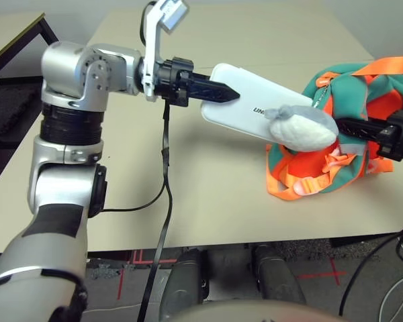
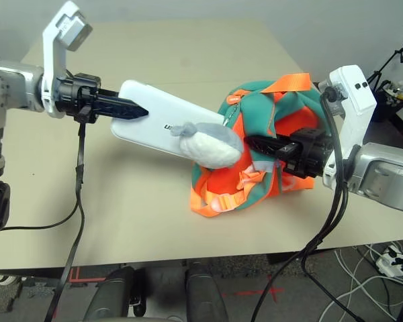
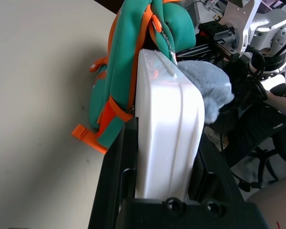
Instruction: Put the pencil case into the backpack and zip it.
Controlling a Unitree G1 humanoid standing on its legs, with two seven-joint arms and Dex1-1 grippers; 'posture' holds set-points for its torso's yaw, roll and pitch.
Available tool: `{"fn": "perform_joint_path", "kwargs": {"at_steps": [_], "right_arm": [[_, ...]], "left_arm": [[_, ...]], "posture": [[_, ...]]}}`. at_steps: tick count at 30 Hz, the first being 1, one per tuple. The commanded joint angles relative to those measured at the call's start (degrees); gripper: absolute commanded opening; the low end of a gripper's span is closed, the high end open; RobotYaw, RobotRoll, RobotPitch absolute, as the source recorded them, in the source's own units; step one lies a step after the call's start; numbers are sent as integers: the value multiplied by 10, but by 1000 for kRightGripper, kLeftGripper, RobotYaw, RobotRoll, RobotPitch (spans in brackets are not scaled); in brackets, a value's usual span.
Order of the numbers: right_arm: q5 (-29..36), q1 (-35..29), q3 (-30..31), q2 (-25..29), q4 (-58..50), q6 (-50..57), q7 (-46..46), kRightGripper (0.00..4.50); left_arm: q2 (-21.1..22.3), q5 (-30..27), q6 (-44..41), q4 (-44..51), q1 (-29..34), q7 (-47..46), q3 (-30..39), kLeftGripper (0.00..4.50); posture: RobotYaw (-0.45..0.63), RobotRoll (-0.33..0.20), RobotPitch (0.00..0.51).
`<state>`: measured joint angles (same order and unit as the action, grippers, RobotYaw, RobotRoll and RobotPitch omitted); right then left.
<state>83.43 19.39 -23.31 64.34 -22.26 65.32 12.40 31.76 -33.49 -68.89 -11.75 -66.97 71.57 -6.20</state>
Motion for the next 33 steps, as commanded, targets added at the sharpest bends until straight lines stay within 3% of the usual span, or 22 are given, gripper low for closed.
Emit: {"fn": "perform_joint_path", "kwargs": {"at_steps": [1,9,15,20,27,33], "right_arm": [[-2,10,17,-9,-6,1,0,242],[-11,15,22,-24,-7,0,1,242],[-10,12,15,-32,-14,4,1,242],[-5,0,4,-33,-19,5,-2,242],[-2,-6,1,-39,-25,-1,-12,242],[-5,2,10,-44,-23,-6,-14,242]], "left_arm": [[-51,-19,20,-6,-14,7,-20,1379],[-113,14,70,-50,-22,-6,-43,1379],[-111,90,168,-95,-32,35,-112,1379],[-117,144,261,-154,-65,59,-124,1379],[-178,118,267,-223,-114,4,-41,1379],[-176,132,224,-198,-92,35,-84,1379]], "posture": [[-103,0,138],[-107,0,146],[-106,0,147],[-114,0,146],[-128,0,137],[-121,0,133]]}}
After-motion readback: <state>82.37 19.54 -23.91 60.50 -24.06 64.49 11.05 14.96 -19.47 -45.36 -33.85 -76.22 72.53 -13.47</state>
